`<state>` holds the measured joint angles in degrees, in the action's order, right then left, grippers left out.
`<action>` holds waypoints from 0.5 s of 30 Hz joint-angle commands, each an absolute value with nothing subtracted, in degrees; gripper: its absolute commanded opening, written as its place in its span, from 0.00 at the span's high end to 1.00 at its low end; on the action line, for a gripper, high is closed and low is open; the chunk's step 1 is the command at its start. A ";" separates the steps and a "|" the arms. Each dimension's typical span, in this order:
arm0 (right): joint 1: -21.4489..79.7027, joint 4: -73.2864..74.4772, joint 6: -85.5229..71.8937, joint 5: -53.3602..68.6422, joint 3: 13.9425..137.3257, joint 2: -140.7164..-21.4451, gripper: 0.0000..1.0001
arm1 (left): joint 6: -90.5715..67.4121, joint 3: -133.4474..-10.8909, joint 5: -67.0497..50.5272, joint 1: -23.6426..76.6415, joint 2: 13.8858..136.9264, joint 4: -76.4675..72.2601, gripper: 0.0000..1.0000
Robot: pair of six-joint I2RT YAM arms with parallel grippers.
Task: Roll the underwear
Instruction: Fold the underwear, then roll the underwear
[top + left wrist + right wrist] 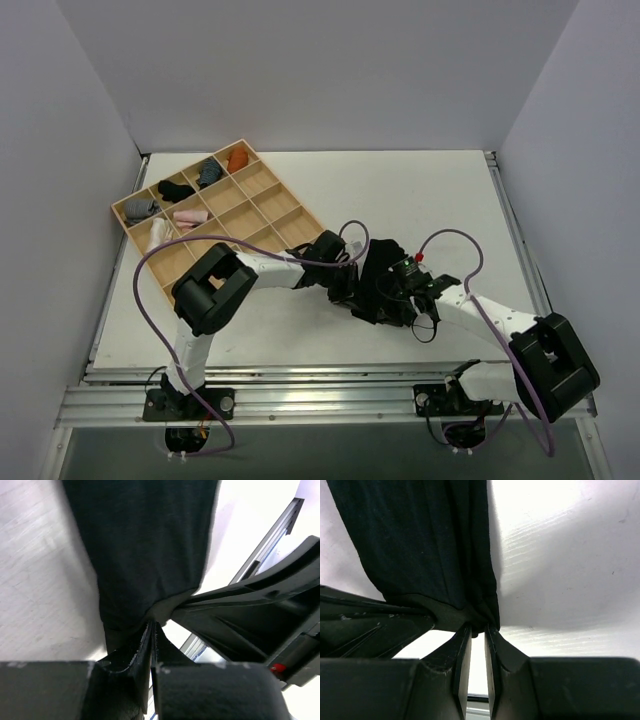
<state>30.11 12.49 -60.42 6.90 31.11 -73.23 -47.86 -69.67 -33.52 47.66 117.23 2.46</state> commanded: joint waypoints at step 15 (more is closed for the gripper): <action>30.59 26.89 -62.13 1.59 35.06 -63.82 0.91 | -44.30 -68.20 -27.77 48.08 121.90 2.55 0.89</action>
<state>30.11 18.68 -61.52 5.48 30.83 -67.68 -47.72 -68.62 -34.57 47.66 118.34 -0.69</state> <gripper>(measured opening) 0.098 0.111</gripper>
